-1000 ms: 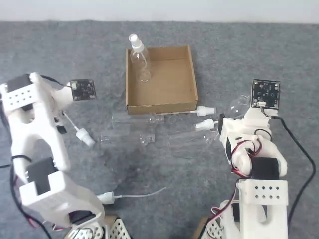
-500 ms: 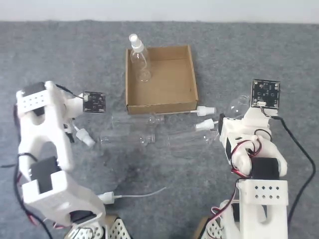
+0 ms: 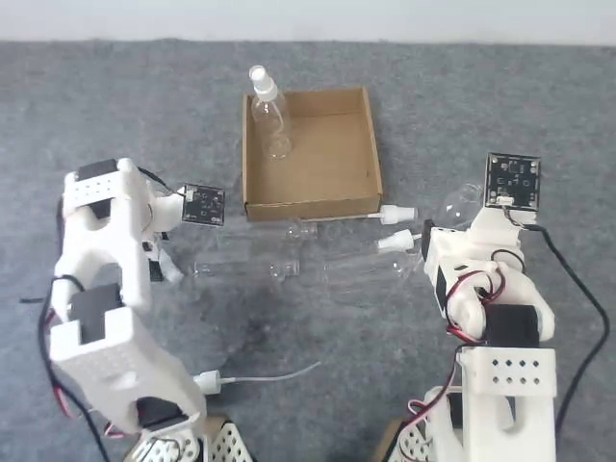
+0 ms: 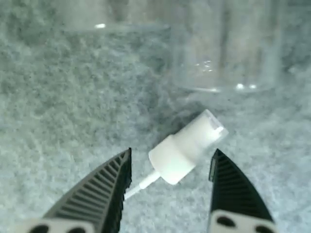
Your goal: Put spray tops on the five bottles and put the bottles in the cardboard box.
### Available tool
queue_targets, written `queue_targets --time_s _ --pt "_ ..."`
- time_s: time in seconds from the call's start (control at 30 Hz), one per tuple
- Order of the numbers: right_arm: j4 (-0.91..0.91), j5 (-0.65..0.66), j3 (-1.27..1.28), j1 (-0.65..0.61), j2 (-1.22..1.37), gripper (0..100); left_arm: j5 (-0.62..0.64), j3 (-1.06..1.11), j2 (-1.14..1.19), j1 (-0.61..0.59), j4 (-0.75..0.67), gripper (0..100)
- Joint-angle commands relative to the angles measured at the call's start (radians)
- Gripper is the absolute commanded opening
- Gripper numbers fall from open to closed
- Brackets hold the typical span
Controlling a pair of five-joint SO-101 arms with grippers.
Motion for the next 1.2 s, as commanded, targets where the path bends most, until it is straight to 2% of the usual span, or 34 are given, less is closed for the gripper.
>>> queue_targets --time_s 0.0,0.4,0.57,0.93,1.07,1.17 --pt "-0.036 -0.002 -0.017 0.005 -0.027 0.7 -0.008 -0.001 -0.005 0.003 -0.021 24" --pt "-0.036 -0.002 -0.017 0.005 -0.028 0.7 0.14 0.001 -0.009 0.005 -0.015 12" --pt "-0.031 -0.002 -0.017 0.005 -0.036 0.7 0.209 -0.007 -0.011 0.006 0.054 8" --pt "-0.028 -0.002 -0.017 0.005 -0.036 0.7 0.491 -0.051 -0.011 -0.02 0.064 8" --pt "-0.03 -0.002 -0.017 0.005 -0.036 0.7 0.502 -0.084 -0.011 -0.041 0.066 9" --pt "-0.03 -0.002 -0.017 0.005 -0.036 0.7 0.502 -0.12 -0.011 -0.046 0.066 18"
